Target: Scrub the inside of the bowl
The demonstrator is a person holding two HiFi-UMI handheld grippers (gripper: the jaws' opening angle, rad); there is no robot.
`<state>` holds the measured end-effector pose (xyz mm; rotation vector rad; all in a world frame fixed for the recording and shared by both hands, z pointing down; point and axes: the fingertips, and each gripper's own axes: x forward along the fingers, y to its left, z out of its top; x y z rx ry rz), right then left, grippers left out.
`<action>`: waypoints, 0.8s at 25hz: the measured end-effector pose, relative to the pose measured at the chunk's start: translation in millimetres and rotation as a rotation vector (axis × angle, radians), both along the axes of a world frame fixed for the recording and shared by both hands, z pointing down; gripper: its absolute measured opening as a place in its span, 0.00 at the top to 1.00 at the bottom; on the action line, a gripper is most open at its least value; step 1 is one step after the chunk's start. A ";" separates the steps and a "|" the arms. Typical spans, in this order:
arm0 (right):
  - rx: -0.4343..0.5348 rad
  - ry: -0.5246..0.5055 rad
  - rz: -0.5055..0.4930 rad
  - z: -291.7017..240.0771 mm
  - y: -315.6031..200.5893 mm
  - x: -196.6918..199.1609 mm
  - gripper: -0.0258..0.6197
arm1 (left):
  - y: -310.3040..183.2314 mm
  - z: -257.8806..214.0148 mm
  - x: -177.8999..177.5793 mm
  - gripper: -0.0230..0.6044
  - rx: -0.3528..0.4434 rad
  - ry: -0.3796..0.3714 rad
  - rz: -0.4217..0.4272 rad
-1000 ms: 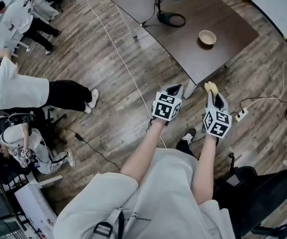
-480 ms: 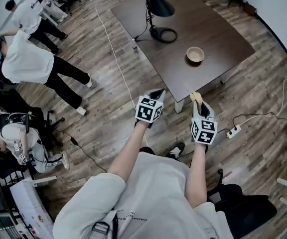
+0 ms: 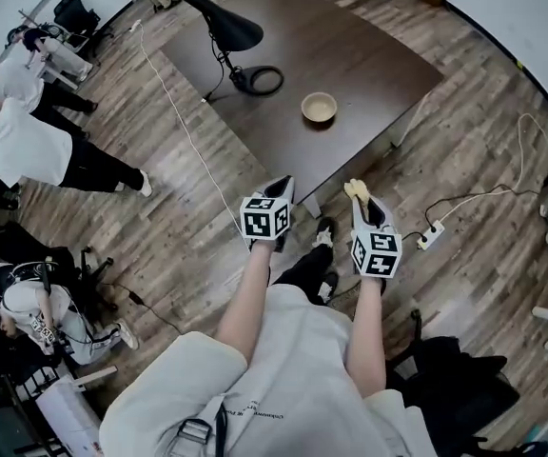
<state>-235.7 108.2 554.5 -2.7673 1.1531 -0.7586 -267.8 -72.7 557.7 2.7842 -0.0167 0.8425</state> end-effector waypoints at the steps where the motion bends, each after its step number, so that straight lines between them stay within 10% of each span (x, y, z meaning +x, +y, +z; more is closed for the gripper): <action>1: -0.009 0.001 0.003 1.5 5.4 4.5 0.79 | 2.2 4.6 6.5 0.96 0.000 -0.005 0.011; 20: -0.150 0.002 0.169 0.4 122.3 206.6 0.79 | 75.6 38.4 252.2 0.96 -0.068 -0.038 0.153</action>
